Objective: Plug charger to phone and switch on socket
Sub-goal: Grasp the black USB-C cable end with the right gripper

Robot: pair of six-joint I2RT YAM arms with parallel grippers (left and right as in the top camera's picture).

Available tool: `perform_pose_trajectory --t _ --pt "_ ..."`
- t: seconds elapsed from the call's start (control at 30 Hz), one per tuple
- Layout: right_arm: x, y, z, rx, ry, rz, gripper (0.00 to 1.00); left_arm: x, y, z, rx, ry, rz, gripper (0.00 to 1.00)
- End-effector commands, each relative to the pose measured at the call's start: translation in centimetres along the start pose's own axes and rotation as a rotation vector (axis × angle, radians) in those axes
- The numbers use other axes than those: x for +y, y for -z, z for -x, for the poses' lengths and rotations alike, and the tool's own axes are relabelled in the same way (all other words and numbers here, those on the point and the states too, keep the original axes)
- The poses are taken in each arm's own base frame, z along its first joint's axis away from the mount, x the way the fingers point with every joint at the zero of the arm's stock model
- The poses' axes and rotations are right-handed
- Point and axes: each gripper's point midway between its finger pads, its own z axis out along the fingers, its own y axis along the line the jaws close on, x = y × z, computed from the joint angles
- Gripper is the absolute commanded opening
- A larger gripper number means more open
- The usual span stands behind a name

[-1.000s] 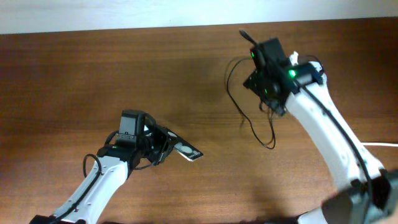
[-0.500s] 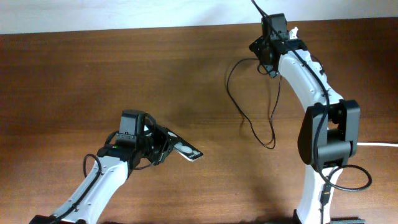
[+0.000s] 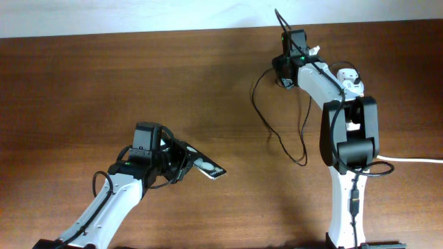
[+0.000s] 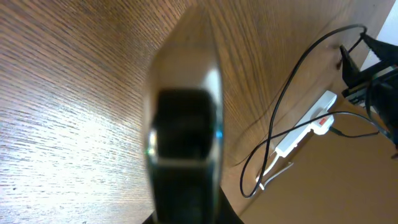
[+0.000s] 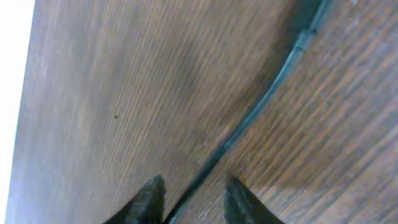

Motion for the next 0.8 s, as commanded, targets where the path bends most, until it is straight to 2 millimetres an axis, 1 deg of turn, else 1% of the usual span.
perform_pose_trajectory --t 0.0,0.03,0.07,0.1,0.13,0.23,0.27,0.33,0.37,0.4,0.43,0.47,0.57,0.6,0.63,0.67,0.7,0.77 --pt "-0.1 -0.8 -0.9 0.033 0.126 0.002 0.20 -1.0 0.3 0.0 0.000 -0.032 -0.027 0.00" --pt "0.0 -0.8 -1.3 0.055 0.209 0.013 0.17 -1.0 0.3 0.0 0.000 -0.033 -0.027 0.00" --pt "0.1 -0.7 -2.2 0.106 0.309 0.030 0.10 -1.0 0.3 0.0 0.000 -0.032 -0.027 0.00" --pt "-0.5 -0.5 -3.3 0.165 0.388 0.027 0.06 -1.0 0.3 0.0 0.000 -0.032 -0.027 0.00" --pt "-1.4 -0.3 -4.2 0.206 0.443 0.000 0.04 -1.0 0.3 0.0 0.000 -0.032 -0.027 0.00" --pt "-5.0 0.9 -7.9 0.336 0.635 -0.127 0.04 -1.0 0.3 0.0 0.001 -0.033 -0.028 0.00" --pt "-7.0 1.9 -9.8 0.410 0.680 -0.206 0.04 -1.0 0.3 0.0 0.001 -0.033 -0.028 0.00" --pt "-10.5 4.3 -12.6 0.522 0.722 -0.357 0.04 -1.0 0.3 0.0 0.001 -0.033 -0.027 0.00" --pt "-12.8 6.4 -14.2 0.569 0.780 -0.483 0.04 -1.0 0.3 0.0 0.001 -0.033 -0.027 0.00" --pt "-14.0 7.7 -14.8 0.546 0.862 -0.583 0.12 -1.0 0.3 0.0 0.001 -0.033 -0.027 0.00" --pt "-14.0 7.8 -14.8 0.504 0.905 -0.607 0.29 -1.0 0.3 0.0 0.001 -0.033 -0.027 0.00" --pt "-14.0 7.7 -14.6 0.483 0.921 -0.616 0.41 -1.0 0.3 0.0 0.001 -0.033 -0.027 0.00" --pt "-13.9 7.5 -13.6 0.429 0.942 -0.638 0.67 -0.9 0.3 -0.1 0.003 -0.031 -0.024 0.00" --pt "-13.8 7.3 -13.0 0.393 0.954 -0.648 0.72 -0.9 0.3 -0.1 0.003 -0.031 -0.024 0.00" --pt "-13.4 7.0 -12.4 0.355 0.963 -0.647 0.75 -0.9 0.3 0.0 0.002 -0.031 -0.024 0.00" --pt "-13.0 6.6 -12.4 0.340 0.959 -0.625 0.78 -0.9 0.3 0.0 0.002 -0.031 -0.024 0.00" --pt "-12.4 6.2 -12.3 0.323 0.939 -0.602 0.78 -0.9 0.3 -0.1 0.003 -0.031 -0.024 0.00" --pt "-12.2 5.8 -11.7 0.290 0.860 -0.593 0.78 -0.9 0.3 -0.1 0.003 -0.031 -0.024 0.00"
